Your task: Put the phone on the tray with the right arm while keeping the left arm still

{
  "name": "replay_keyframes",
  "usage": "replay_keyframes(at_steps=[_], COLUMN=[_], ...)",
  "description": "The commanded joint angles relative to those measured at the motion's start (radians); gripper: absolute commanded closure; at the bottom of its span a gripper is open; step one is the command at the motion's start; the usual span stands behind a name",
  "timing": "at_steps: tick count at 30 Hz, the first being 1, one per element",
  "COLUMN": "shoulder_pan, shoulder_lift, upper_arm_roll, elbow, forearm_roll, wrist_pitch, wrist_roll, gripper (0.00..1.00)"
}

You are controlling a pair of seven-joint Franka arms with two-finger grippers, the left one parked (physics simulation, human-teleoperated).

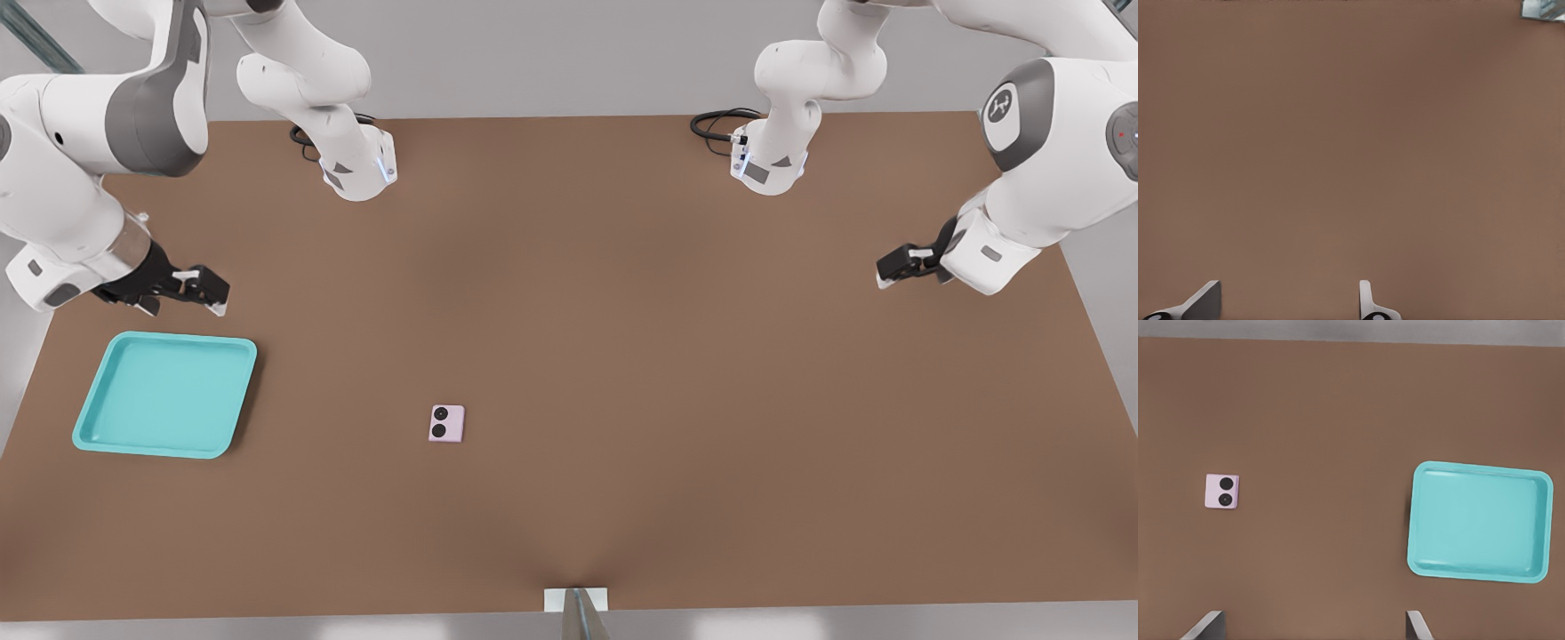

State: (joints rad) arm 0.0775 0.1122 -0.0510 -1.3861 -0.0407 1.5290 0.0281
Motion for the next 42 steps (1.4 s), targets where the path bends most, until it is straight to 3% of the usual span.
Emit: replay_keyframes(at_steps=[1,4,8,11,15,17,20,26,38,42], shoulder_pan=[-0.002,0.036,0.171,0.235,0.277,0.281,0.285,0.285,0.297,0.297], shoulder_lift=[0.003,0.064,0.303,0.425,0.535,0.538,0.455,0.534,0.618,0.636], upper_arm_roll=[0.000,0.011,0.014,0.010,0.010,0.011,0.036,0.054,0.063,0.063], elbow=[0.002,0.021,0.167,0.156,0.142,0.108,-0.128,-0.156,-0.251,-0.254], forearm_roll=[0.002,-0.001,-0.007,-0.007,-0.005,0.001,-0.002,-0.002,-0.005,-0.076], wrist_pitch=[0.048,0.063,0.095,0.298,0.375,0.444,0.692,0.898,1.037,1.039], wrist_roll=[0.013,0.021,0.124,0.351,0.498,0.573,0.639,0.736,0.773,0.773], gripper=[0.00,0.00,0.00,0.00,0.00,0.00,0.00,0.00,0.00,0.00])
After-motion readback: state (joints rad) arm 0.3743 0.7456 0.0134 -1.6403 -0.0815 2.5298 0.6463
